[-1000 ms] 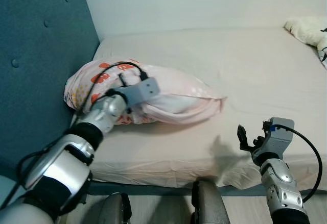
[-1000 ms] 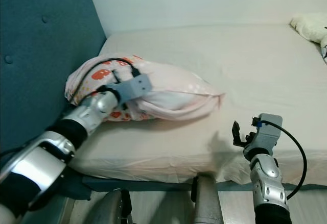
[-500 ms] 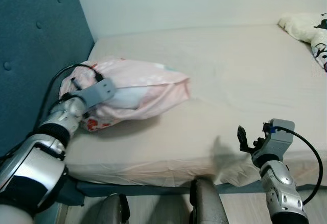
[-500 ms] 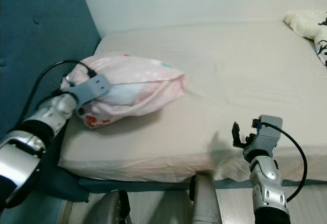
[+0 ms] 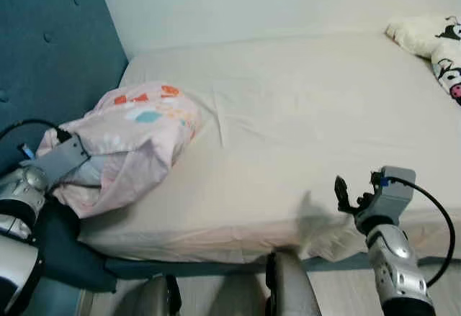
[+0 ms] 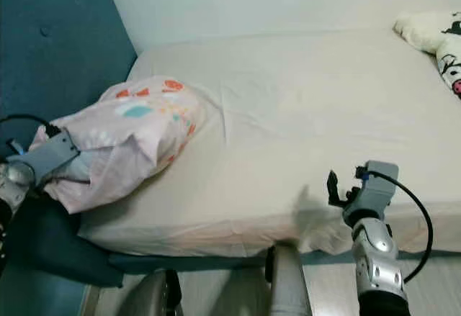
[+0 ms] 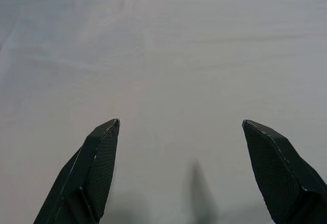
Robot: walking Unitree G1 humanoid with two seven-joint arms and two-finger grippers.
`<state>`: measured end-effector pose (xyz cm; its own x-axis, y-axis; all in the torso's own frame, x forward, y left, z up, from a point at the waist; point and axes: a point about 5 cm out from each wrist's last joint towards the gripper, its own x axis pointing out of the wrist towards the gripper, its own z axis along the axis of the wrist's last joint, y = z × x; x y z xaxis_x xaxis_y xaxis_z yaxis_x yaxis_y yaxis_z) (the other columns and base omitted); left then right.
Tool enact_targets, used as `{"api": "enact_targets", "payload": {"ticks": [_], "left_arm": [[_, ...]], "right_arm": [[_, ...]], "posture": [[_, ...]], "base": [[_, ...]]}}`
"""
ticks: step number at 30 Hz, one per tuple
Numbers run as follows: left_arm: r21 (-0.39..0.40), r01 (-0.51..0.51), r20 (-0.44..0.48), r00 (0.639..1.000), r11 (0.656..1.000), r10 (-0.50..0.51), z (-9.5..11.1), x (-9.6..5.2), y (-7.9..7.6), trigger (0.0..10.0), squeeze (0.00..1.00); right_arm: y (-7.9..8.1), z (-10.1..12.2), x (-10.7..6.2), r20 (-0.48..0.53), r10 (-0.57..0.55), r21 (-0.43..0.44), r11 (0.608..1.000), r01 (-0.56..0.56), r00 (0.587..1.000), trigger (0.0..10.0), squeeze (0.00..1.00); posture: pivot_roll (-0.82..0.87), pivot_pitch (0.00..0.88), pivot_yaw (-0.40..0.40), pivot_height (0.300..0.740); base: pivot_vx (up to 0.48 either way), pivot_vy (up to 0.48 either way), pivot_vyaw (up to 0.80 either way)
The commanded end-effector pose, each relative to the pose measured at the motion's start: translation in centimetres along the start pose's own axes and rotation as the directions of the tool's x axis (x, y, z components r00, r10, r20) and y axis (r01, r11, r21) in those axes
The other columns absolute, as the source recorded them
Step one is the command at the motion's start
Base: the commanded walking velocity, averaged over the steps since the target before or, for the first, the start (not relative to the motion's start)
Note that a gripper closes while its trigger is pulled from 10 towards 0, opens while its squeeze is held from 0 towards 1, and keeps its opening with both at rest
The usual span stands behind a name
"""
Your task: Clean up the room
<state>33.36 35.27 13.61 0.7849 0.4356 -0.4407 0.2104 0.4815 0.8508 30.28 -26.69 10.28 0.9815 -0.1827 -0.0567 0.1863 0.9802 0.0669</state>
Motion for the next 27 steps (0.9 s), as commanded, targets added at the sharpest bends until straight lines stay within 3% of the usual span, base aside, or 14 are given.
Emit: {"api": "enact_targets", "payload": {"ticks": [1, 3, 6, 8, 10, 11, 13, 14, 15, 17, 18, 22, 24, 27], "left_arm": [[-0.003, 0.039, -0.189, 0.981, 0.999, -0.039, -4.8, -0.4, -1.1, 0.0, 0.0], [-0.003, 0.039, -0.189, 0.981, 0.999, -0.039, -4.8, -0.4, -1.1, 0.0, 0.0], [-0.045, 0.178, -0.208, 0.961, 0.983, -0.183, -5.3, -0.5, -5.9, 0.0, 0.0], [-0.06, 0.213, -0.21, 0.952, 0.975, -0.221, -5.3, -0.6, -7.0, 0.0, 0.0], [-0.15, 0.311, -0.186, 0.923, 0.938, -0.336, -4.8, -1.0, -10.7, 0.0, 0.0], [-0.216, 0.344, -0.163, 0.91, 0.914, -0.382, -4.3, -1.2, -12.4, 7.6, 0.0], [-0.26, 0.363, -0.148, 0.901, 0.895, -0.409, -4.1, -1.4, -13.5, 7.6, 0.0], [-0.325, 0.385, -0.123, 0.888, 0.864, -0.442, -3.7, -1.7, -14.8, 10.0, 0.0], [-0.428, 0.396, -0.085, 0.877, 0.812, -0.473, -3.0, -2.1, -16.4, 10.0, 0.06], [-0.467, 0.392, -0.072, 0.877, 0.792, -0.476, -2.8, -2.2, -16.8, 10.0, 0.06], [-0.482, 0.381, -0.062, 0.883, 0.789, -0.465, -2.5, -2.2, -16.9, 10.0, 1.0], [-0.545, 0.351, -0.006, 0.907, 0.762, -0.422, -1.4, -1.9, -16.5, 10.0, 1.0], [-0.625, 0.329, 0.127, 0.938, 0.708, -0.323, 1.3, -1.3, -14.7, 10.0, 1.0], [-0.649, 0.334, 0.202, 0.942, 0.684, -0.269, 2.8, -1.1, -13.6, 10.0, 1.0]], "right_arm": [[0.3, -0.7, -0.2, -0.032, 0.004, 0.008, 1.0, -0.004, 0.999, 10.0, 0.0], [0.3, -0.7, -0.2, -0.032, 0.004, 0.008, 1.0, -0.004, 0.999, 10.0, 0.0], [0.3, -0.7, -0.1, -0.031, 0.005, 0.007, 1.0, -0.004, 1.0, 10.0, 0.0], [0.2, -0.7, -0.1, -0.031, 0.004, 0.007, 1.0, -0.003, 1.0, 10.0, 0.0], [0.2, -0.7, -0.1, -0.03, 0.001, 0.007, 1.0, -0.001, 1.0, 10.0, 0.0], [0.1, -0.7, -0.1, -0.03, 0.0, 0.007, 1.0, 0.0, 1.0, 10.0, 0.0], [0.1, -0.7, -0.1, -0.03, 0.0, 0.007, 1.0, 0.0, 1.0, 10.0, 0.0], [0.1, -0.7, -0.2, -0.031, 0.0, 0.007, 1.0, 0.0, 1.0, 10.0, 0.0], [0.1, -0.7, -0.2, -0.032, 0.001, 0.007, 1.0, -0.001, 0.999, 10.0, 0.0], [0.2, -0.7, -0.2, -0.032, 0.001, 0.007, 1.0, -0.001, 0.999, 10.0, 0.0], [0.2, -0.7, -0.2, -0.033, 0.002, 0.007, 1.0, -0.002, 0.999, 10.0, 0.0], [0.3, -0.7, -0.1, -0.034, 0.005, 0.007, 1.0, -0.005, 0.999, 10.0, 0.0], [0.4, -0.6, 0.1, -0.034, 0.011, 0.005, 1.0, -0.011, 0.999, 10.0, 0.0], [0.5, -0.6, 0.2, -0.034, 0.014, 0.005, 1.0, -0.014, 0.999, 10.0, 0.0]], "posture": [[-0.08, 0.236, 0.034, 0.596], [-0.08, 0.236, 0.034, 0.596], [-0.08, 0.234, 0.037, 0.596], [-0.08, 0.234, 0.037, 0.596], [-0.09, 0.233, 0.038, 0.596], [-0.09, 0.232, 0.038, 0.596], [-0.09, 0.232, 0.038, 0.596], [-0.09, 0.233, 0.037, 0.596], [-0.09, 0.233, 0.034, 0.596], [-0.09, 0.233, 0.034, 0.596], [-0.09, 0.232, 0.032, 0.596], [-0.09, 0.231, 0.03, 0.596], [-0.08, 0.229, 0.023, 0.596], [-0.08, 0.228, 0.023, 0.596]], "base": [[0.0, 0.0, 0.0], [0.0, 0.0, 0.0], [0.0, 0.0, 0.0], [0.0, 0.0, 0.0], [0.0, 0.0, 0.0], [0.0, 0.0, 0.0], [0.0, 0.0, 0.0], [0.0, 0.0, 0.0], [0.0, 0.0, 0.0], [0.0, 0.0, 0.0], [0.0, 0.0, 0.0], [0.0, 0.0, 0.0], [0.0, 0.0, 0.0], [0.0, 0.0, 0.0]]}}
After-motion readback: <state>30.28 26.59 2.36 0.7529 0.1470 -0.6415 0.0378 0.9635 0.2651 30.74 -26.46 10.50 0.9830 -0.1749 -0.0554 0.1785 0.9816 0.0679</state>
